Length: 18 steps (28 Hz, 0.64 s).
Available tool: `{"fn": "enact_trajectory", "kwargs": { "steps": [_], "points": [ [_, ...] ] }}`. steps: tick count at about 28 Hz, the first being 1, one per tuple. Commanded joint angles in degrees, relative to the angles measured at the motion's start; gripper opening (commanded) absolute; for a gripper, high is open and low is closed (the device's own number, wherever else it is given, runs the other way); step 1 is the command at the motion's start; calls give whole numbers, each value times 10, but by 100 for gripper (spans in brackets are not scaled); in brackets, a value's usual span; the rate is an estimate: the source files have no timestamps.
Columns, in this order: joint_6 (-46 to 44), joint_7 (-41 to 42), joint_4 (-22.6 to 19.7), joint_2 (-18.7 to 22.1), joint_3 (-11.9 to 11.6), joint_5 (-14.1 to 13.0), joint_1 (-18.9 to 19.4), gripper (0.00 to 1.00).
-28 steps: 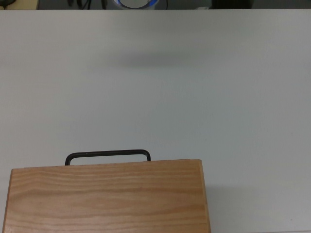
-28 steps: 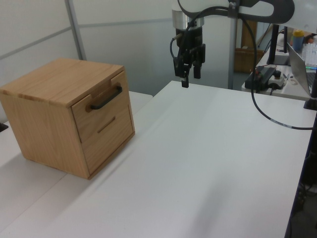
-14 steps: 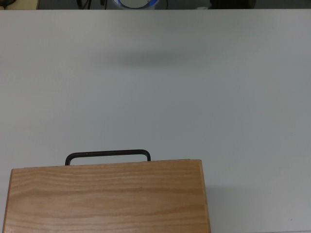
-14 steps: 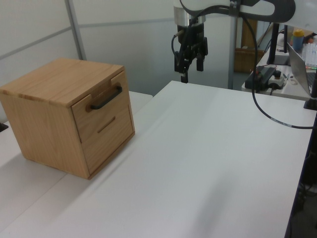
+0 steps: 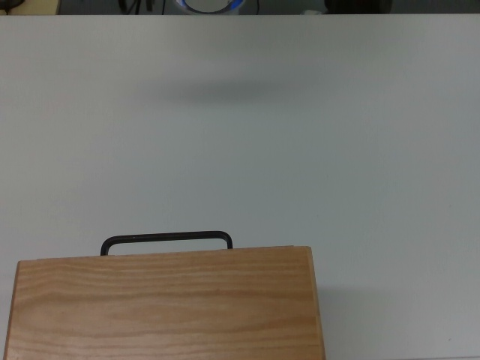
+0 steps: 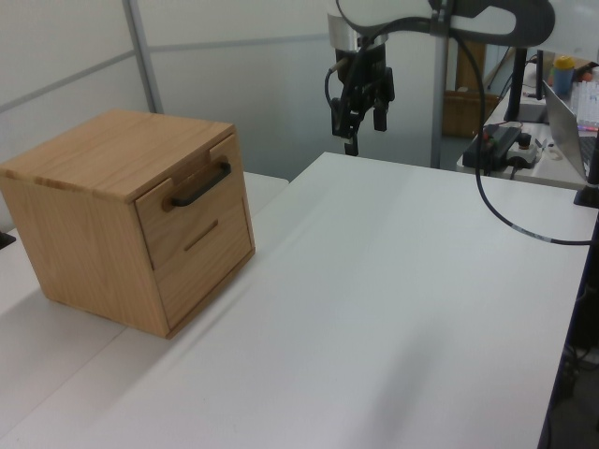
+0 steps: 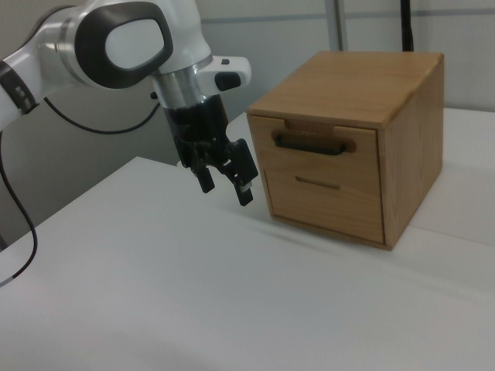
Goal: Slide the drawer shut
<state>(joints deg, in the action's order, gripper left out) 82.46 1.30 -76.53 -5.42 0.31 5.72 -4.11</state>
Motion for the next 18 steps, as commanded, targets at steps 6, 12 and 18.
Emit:
{"fn": "enact_trajectory", "kwargs": {
  "steps": [6,12,18],
  "points": [
    [12,-3,-2,7,-7,-14,2,100],
    [17,3,-2,3,-8,-40,-6,100],
    [44,2,-1,4,-9,-42,-12,100]
  ]
}}
